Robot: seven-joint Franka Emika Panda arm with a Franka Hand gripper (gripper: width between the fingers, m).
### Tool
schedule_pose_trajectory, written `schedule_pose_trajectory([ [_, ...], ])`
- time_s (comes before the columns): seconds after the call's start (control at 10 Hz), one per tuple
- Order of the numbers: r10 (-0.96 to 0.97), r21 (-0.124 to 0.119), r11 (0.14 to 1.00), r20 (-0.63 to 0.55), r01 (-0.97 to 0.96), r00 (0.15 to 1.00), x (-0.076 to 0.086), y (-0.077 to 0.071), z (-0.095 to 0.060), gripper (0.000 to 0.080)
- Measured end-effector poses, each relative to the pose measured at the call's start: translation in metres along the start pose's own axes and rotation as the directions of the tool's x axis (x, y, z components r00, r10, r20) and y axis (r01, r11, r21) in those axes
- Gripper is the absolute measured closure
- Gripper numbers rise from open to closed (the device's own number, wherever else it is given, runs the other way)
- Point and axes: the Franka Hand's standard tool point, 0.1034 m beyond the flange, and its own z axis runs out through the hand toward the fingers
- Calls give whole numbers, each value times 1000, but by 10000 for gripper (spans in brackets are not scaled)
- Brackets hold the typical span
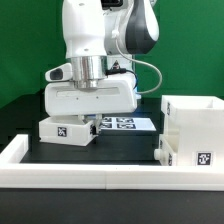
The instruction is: Assemble drawer
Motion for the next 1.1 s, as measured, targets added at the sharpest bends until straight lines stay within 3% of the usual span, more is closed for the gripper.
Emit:
schedule_pose_trajectory([
  [0.3,-20,3,1000,-6,20,1000,4,-12,-3,752],
  [0.6,-62,27,998,15,61,998,14,-45,-13,756],
  [1.1,-220,83,973,85,213,972,47,-96,-31,755],
])
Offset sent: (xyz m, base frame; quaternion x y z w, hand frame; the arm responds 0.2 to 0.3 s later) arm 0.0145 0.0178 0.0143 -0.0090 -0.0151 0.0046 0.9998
